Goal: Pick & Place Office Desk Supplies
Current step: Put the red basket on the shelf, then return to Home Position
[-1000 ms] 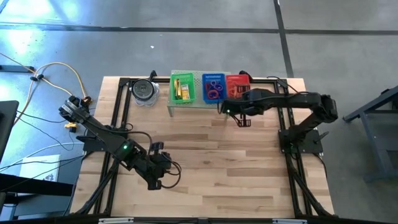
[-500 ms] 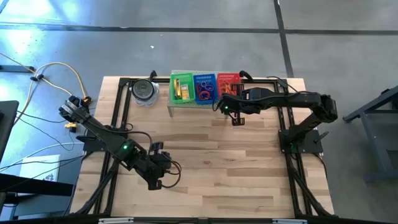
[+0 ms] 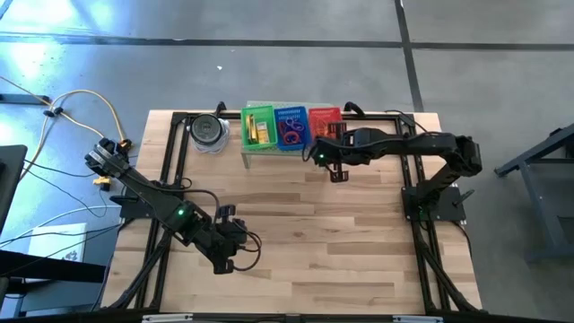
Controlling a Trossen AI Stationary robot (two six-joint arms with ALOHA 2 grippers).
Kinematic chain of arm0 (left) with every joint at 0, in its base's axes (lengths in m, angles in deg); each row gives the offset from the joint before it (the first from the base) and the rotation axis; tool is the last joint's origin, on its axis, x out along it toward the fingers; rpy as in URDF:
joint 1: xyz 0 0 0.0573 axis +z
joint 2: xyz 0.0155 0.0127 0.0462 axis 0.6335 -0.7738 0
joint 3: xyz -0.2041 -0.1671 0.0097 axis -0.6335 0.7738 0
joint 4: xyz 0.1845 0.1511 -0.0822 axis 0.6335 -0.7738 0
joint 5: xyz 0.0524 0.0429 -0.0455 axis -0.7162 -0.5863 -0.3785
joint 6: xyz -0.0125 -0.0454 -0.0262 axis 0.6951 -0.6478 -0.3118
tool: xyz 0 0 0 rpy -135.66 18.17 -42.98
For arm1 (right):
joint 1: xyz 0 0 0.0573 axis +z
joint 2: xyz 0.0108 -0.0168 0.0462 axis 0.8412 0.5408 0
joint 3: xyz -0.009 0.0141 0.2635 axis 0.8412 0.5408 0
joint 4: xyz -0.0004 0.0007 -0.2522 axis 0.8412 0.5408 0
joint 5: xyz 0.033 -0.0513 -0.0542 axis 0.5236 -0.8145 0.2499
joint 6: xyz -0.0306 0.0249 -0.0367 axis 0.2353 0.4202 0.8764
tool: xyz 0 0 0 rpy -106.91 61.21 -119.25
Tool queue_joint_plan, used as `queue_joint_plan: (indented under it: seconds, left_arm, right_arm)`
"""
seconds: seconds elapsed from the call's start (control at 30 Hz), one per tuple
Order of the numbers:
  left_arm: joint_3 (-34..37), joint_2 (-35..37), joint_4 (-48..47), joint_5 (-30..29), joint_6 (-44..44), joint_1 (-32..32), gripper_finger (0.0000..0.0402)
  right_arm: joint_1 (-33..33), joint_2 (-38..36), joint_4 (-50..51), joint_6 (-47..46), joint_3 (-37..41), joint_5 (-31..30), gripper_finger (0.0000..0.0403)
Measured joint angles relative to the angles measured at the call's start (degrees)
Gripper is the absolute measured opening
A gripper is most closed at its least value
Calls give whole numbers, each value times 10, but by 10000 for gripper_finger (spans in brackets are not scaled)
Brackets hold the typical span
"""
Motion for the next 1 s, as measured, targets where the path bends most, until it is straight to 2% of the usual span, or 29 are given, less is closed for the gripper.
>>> queue_joint_plan:
  seconds: [0.53, 0.77, 1.0]
  left_arm:
    - [0, 0, 0, 0, 0, -3, 102]
    - [0, 0, -1, 0, 0, -3, 102]
    - [0, 0, -1, 0, 0, -3, 102]
  right_arm:
    - [-4, 0, -29, 8, 0, 1, 12]
    - [-4, 0, -43, 12, 0, 2, 43]
    - [-4, 0, -64, 12, 0, -1, 93]
